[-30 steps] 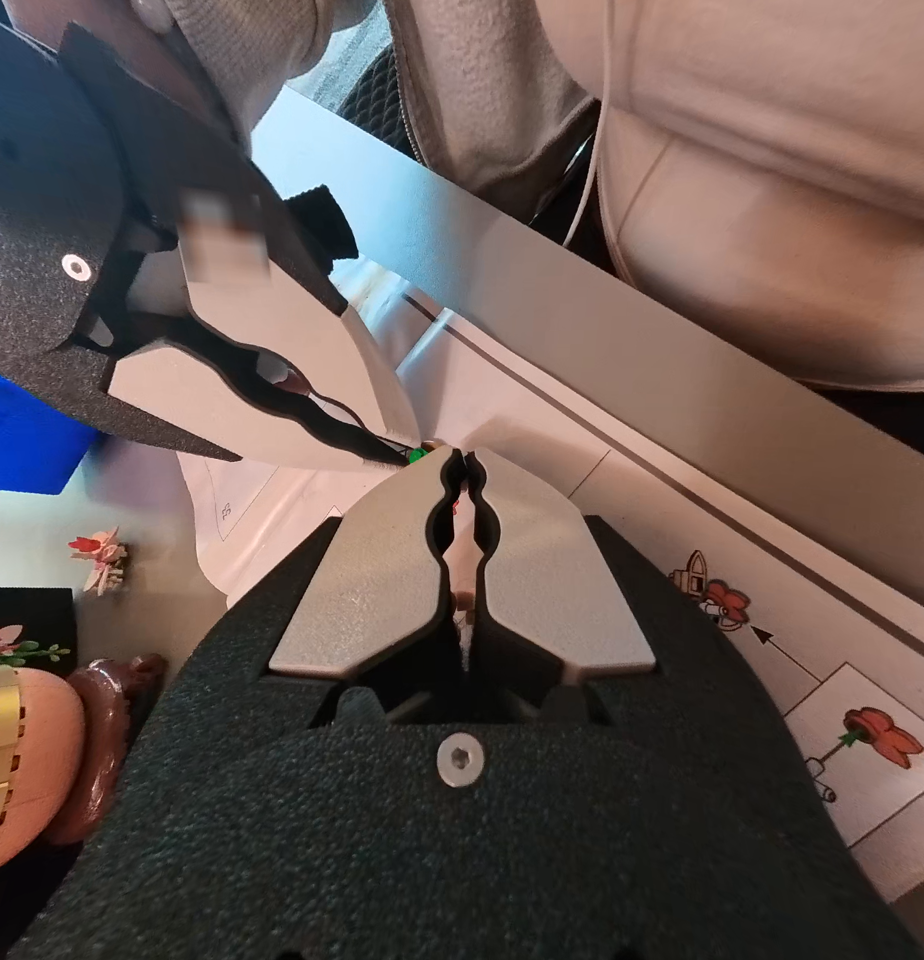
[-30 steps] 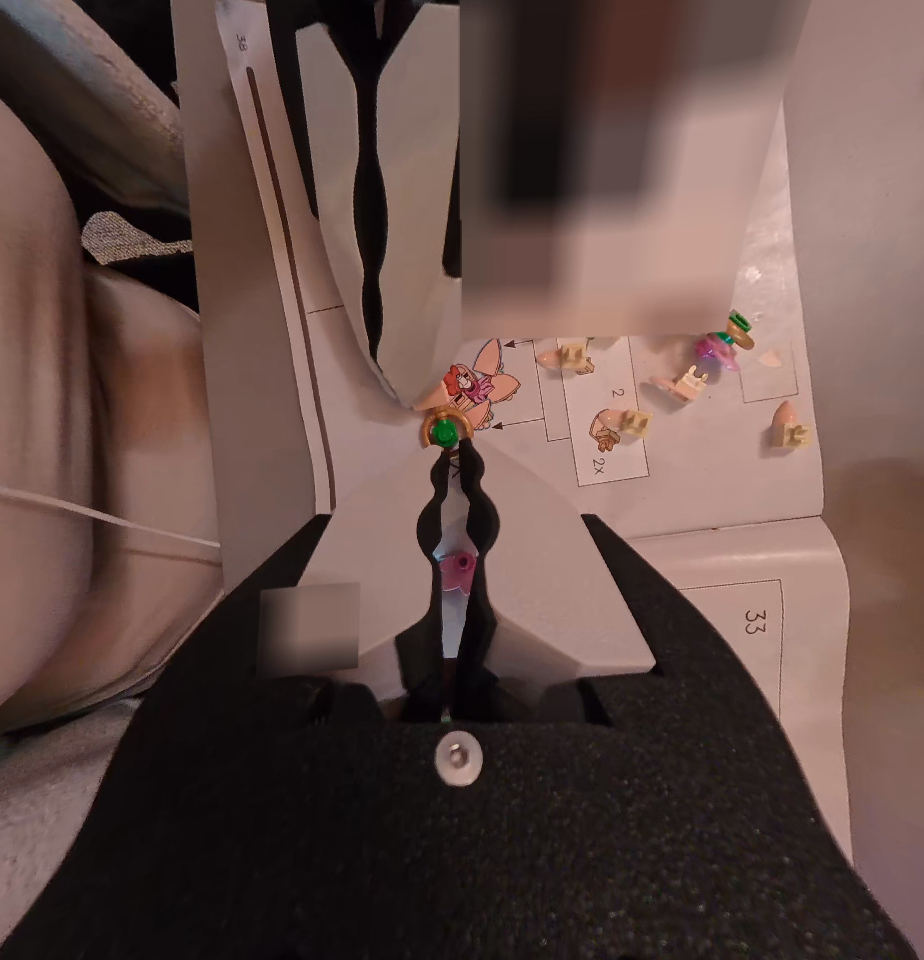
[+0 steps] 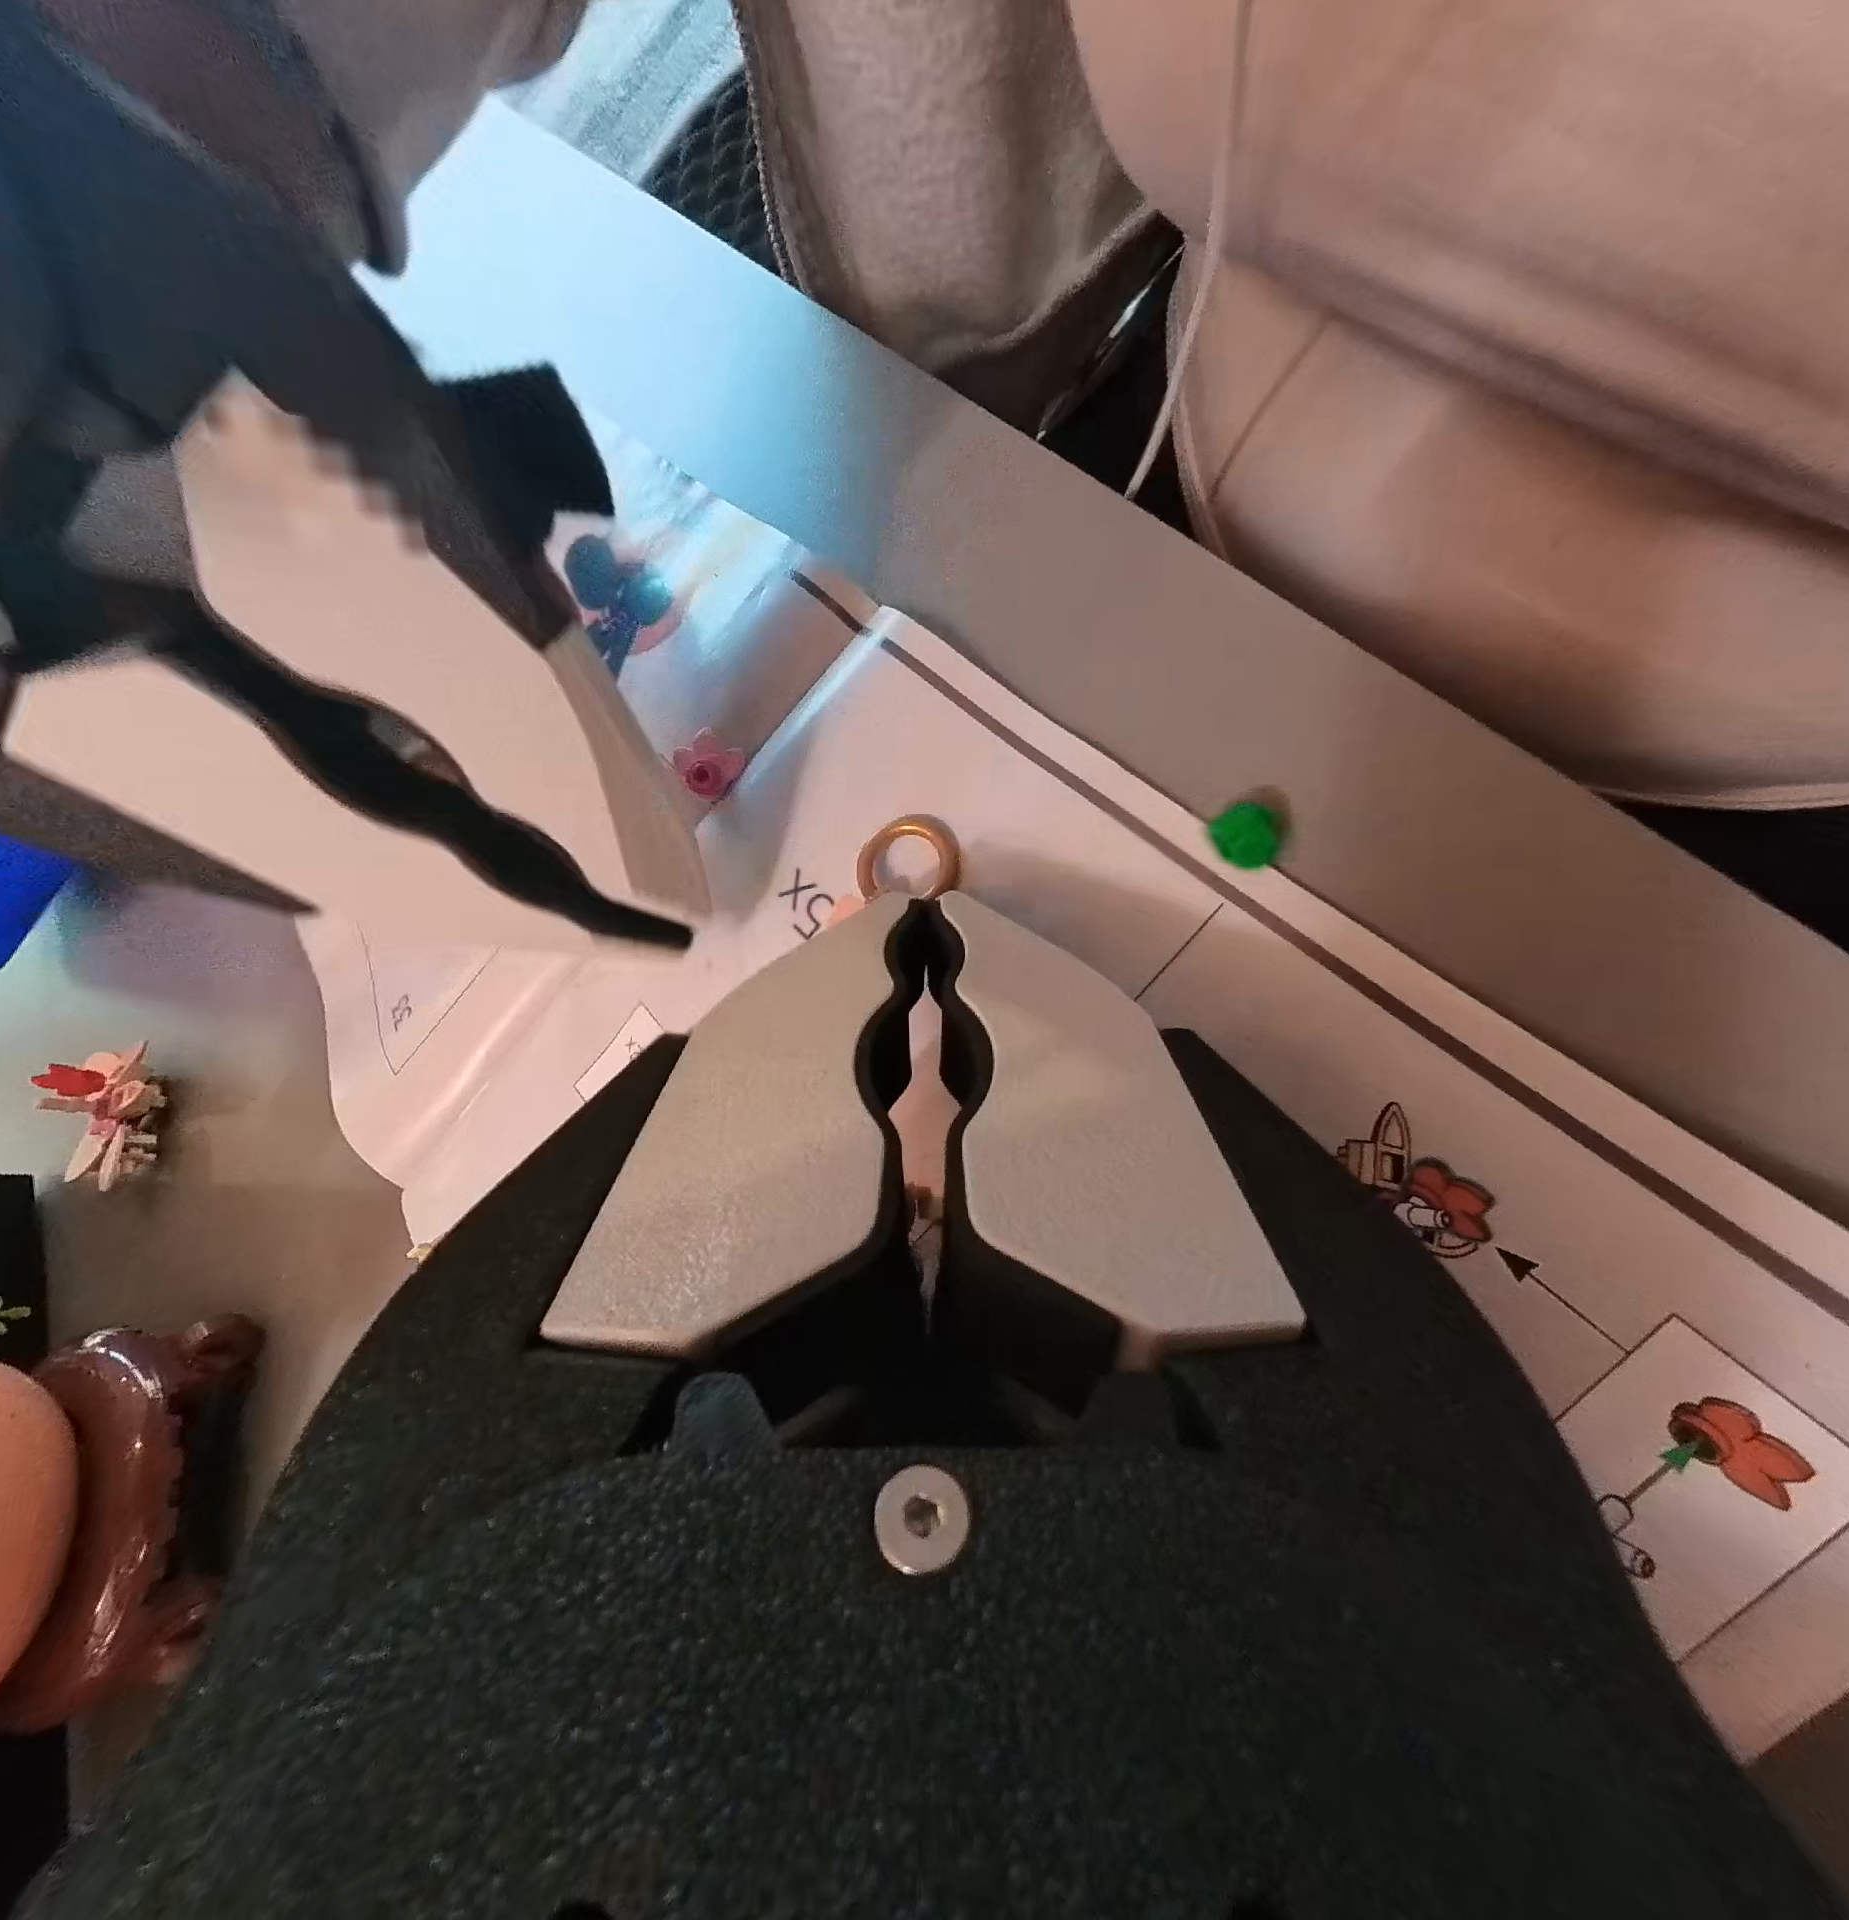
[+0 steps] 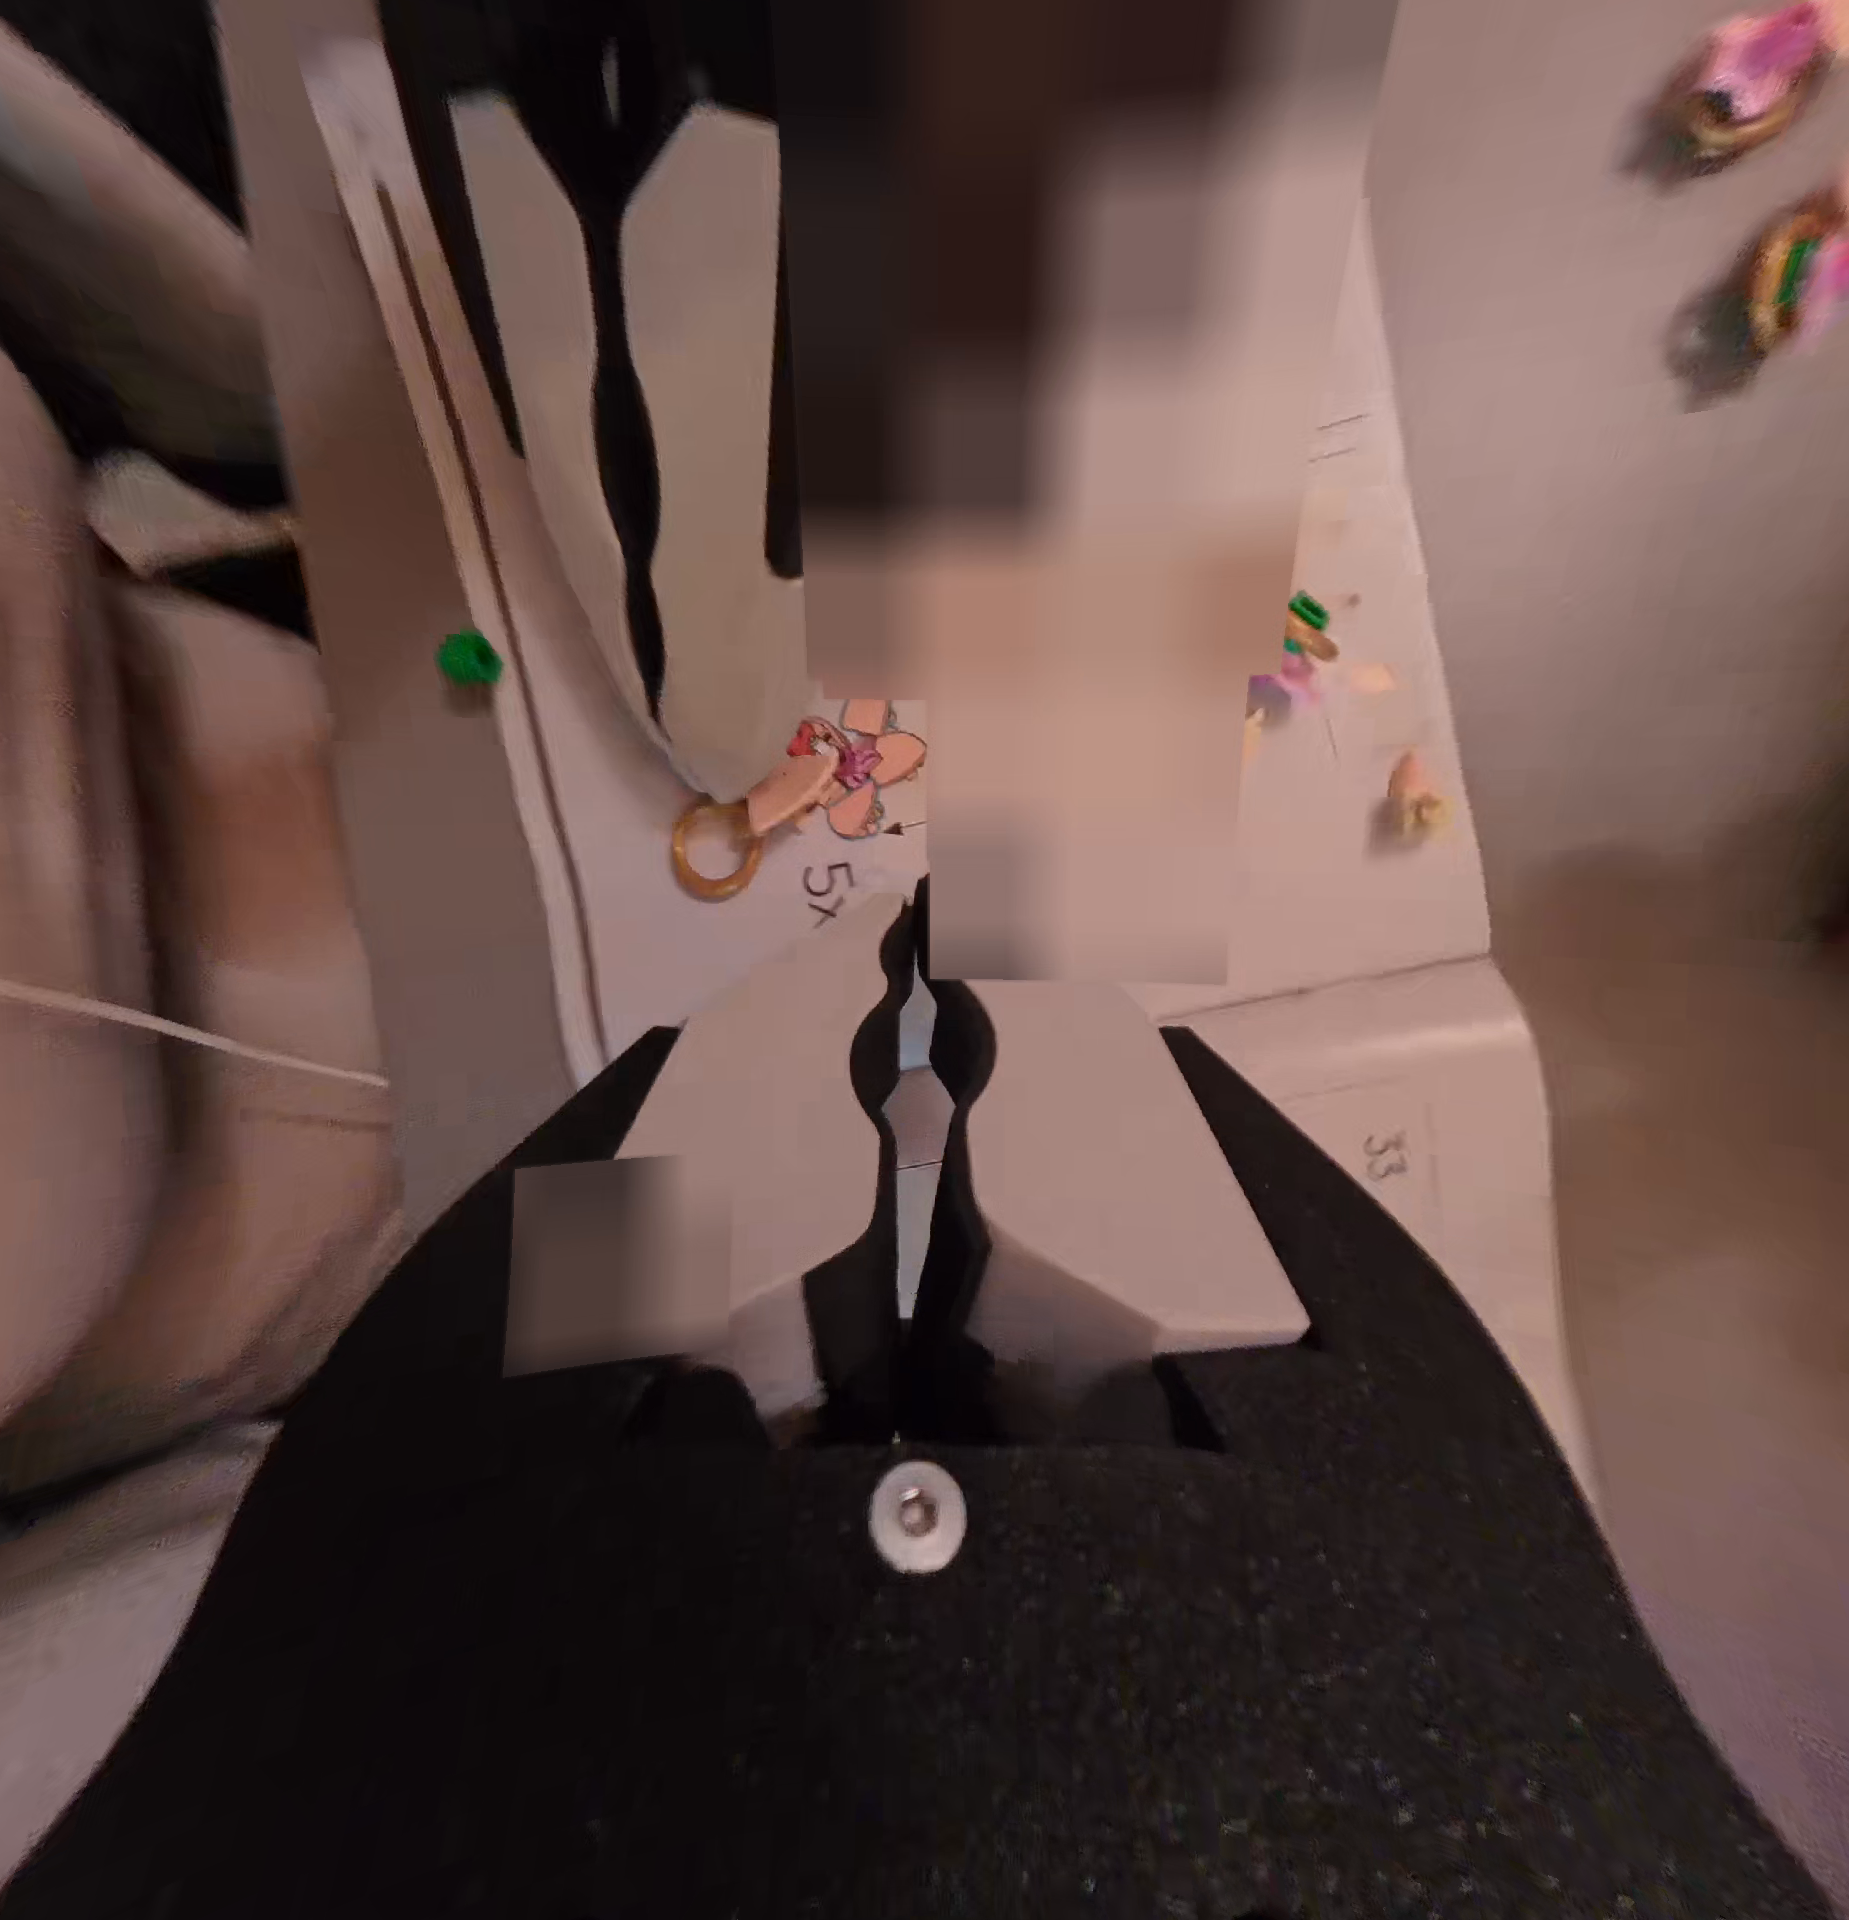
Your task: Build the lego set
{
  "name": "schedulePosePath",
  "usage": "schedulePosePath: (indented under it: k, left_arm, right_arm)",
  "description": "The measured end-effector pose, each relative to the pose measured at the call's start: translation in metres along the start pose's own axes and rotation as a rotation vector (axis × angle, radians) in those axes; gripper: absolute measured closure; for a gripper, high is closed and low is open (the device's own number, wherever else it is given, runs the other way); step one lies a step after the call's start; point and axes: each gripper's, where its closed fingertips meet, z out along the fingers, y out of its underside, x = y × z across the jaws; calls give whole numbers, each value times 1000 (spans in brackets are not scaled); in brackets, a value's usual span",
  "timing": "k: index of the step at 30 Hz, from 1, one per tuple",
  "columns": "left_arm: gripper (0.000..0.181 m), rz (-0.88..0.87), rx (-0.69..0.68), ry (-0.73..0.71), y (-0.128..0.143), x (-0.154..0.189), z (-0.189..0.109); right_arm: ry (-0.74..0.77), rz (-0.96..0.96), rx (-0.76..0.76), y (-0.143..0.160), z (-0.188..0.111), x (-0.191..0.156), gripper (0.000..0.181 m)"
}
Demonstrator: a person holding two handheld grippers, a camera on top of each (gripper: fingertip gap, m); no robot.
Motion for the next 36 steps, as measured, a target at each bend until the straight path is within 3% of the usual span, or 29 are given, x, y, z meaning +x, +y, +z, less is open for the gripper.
schedulePosePath:
  k: [4, 11, 16, 21, 28, 36]
  left_arm:
    - [178, -25, -19, -47, 2, -7, 1]
    - [164, -82, -40, -169, 7, -23, -10]
    - [156, -176, 45, -401, -11, -54, -50]
    - [139, -377, 200, -614, -33, -60, -88]
    - [136, -476, 368, -887, -57, -24, -118]
    - [141, -450, 490, -928, -68, 0, -126]
  right_arm:
    - [-11, 107, 133, 2, -5, -23, 162]
    - [53, 124, 254, 4, -2, -41, 163]
    - [-44, -30, 432, -24, -15, -85, 159]
    - [-32, -174, 505, -41, 11, -111, 162]
    - [28, -298, 400, -41, 32, -117, 160]
    - [136, -341, 363, -39, 39, -106, 170]
